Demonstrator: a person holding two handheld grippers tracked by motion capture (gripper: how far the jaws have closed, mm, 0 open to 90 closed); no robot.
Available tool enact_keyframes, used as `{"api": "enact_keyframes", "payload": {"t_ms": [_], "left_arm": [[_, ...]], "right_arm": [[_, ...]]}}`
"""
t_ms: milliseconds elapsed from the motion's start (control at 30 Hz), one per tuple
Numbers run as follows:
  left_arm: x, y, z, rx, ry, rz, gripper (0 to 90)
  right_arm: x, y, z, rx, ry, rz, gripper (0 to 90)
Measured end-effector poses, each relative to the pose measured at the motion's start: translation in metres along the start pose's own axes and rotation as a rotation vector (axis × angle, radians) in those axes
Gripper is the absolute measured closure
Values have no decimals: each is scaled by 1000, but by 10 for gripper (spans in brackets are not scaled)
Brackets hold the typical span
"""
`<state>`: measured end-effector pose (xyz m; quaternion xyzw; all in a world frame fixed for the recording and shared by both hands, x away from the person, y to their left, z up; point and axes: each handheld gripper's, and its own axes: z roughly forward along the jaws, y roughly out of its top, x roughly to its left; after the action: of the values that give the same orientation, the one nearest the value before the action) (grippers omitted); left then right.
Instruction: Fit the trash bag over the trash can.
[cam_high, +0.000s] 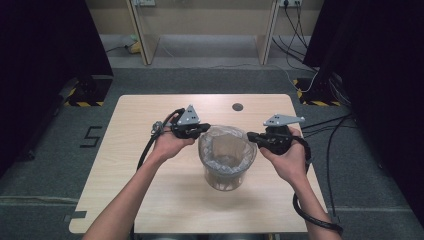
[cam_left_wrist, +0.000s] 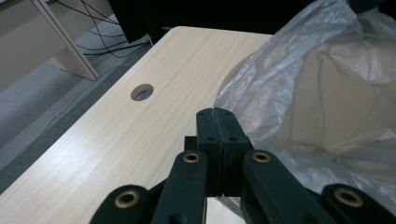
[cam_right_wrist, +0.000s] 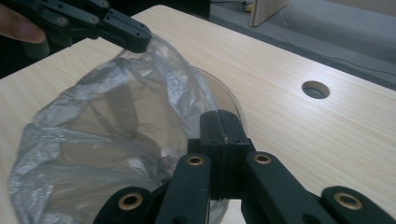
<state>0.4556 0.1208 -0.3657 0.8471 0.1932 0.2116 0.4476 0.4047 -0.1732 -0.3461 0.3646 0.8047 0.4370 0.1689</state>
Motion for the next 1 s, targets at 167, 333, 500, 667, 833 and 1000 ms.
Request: {"api": "enact_keyframes", "payload": {"t_ms": [167,333,500,667,833,1000], "left_arm": [[0,1,8,14,8,2,900],[1,2,17,26,18,-4,900],[2,1,24,47,25,-7,900],[3,1,28,45,26,-17,900],[5,0,30,54,23,-25,900],[7,-1,34,48,20,-49,898]], "right_arm": [[-5,-6,2,-7,-47,22,900],[-9,-12,7,8,-75,30,898],[-11,-16,9,13,-83,37,899],[-13,-18,11,24,-90,35,897],[-14,-20,13,30,-89,41,898],[-14,-21,17,39,-90,42,899]]}}
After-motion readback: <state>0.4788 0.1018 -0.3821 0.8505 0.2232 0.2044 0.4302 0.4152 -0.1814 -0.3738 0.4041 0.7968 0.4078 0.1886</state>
